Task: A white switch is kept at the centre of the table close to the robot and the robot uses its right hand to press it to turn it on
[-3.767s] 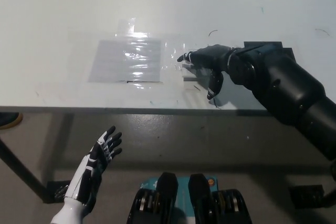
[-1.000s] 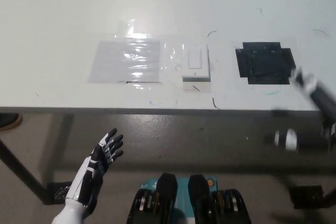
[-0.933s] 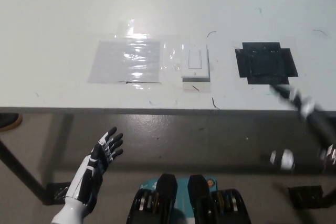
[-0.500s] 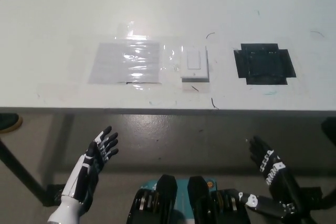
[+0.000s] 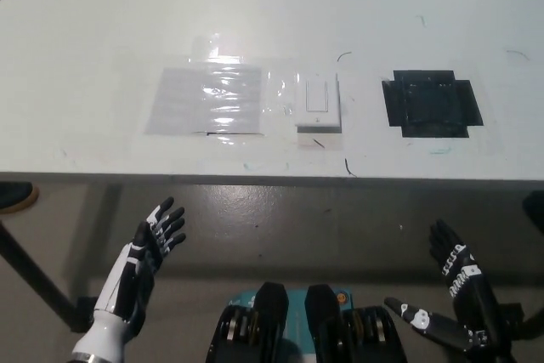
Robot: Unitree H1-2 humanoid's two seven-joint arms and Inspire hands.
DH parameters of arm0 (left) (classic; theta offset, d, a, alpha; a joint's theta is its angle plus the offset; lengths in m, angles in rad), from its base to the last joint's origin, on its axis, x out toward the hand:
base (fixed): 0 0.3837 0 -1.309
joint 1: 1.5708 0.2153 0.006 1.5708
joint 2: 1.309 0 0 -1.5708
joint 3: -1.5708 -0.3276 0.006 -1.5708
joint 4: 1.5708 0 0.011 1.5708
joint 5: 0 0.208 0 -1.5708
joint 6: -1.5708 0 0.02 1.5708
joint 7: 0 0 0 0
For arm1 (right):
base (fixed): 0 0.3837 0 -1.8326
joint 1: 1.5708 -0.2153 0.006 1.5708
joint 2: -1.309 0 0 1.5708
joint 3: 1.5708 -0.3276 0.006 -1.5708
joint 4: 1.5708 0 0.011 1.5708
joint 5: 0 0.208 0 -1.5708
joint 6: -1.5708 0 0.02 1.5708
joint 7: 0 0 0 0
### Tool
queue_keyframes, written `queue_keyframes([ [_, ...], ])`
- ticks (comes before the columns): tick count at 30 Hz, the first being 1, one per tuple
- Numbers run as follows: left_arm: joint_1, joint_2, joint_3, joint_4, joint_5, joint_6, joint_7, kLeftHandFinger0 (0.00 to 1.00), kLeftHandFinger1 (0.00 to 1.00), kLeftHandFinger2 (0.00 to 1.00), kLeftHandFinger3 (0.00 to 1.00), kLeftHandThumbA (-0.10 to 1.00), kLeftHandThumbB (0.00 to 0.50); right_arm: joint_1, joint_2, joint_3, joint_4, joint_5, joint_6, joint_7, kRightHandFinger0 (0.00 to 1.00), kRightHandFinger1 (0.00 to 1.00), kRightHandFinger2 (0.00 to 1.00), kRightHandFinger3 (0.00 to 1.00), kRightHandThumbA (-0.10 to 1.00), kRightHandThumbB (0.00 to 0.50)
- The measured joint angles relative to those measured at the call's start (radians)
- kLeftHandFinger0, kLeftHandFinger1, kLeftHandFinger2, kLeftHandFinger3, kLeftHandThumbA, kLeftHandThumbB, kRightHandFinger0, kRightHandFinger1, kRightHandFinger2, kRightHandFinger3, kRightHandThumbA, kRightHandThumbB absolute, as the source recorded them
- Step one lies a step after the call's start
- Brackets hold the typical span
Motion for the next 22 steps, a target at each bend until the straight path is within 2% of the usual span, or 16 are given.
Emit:
queue_keyframes([
  [3, 0.003, -0.004, 0.0, 0.0, 0.0, 0.0, 0.0, 1.0, 1.0, 1.0, 1.0, 1.0, 0.13, 0.0, -0.01, 0.012, 0.004, 0.0, -0.013, -0.012, 1.0, 1.0, 1.0, 1.0, 0.98, 0.013],
  [4, 0.003, -0.005, 0.0, 0.0, 0.0, 0.0, 0.0, 1.0, 1.0, 1.0, 1.0, 1.0, 0.113, -0.002, -0.013, 0.014, 0.009, 0.0, -0.017, -0.016, 1.0, 1.0, 1.0, 1.0, 0.98, 0.017],
  [13, 0.017, -0.006, 0.002, 0.0, 0.0, 0.0, 0.0, 1.0, 1.0, 1.0, 1.0, 1.0, 0.076, -0.006, -0.021, 0.029, 0.025, 0.008, -0.037, -0.043, 1.0, 1.0, 1.0, 1.0, 0.97, 0.006],
  [18, 0.036, -0.006, 0.001, 0.0, 0.001, 0.004, 0.0, 1.0, 1.0, 1.0, 1.0, 1.0, 0.026, 0.006, -0.031, 0.044, 0.03, 0.014, -0.04, -0.053, 1.0, 1.0, 1.0, 1.0, 0.97, 0.0],
  [22, 0.045, -0.005, -0.003, -0.001, 0.005, 0.006, 0.0, 1.0, 1.0, 1.0, 1.0, 1.0, 0.015, 0.02, -0.037, 0.054, 0.03, 0.014, -0.04, -0.062, 1.0, 1.0, 1.0, 1.0, 0.96, 0.0],
])
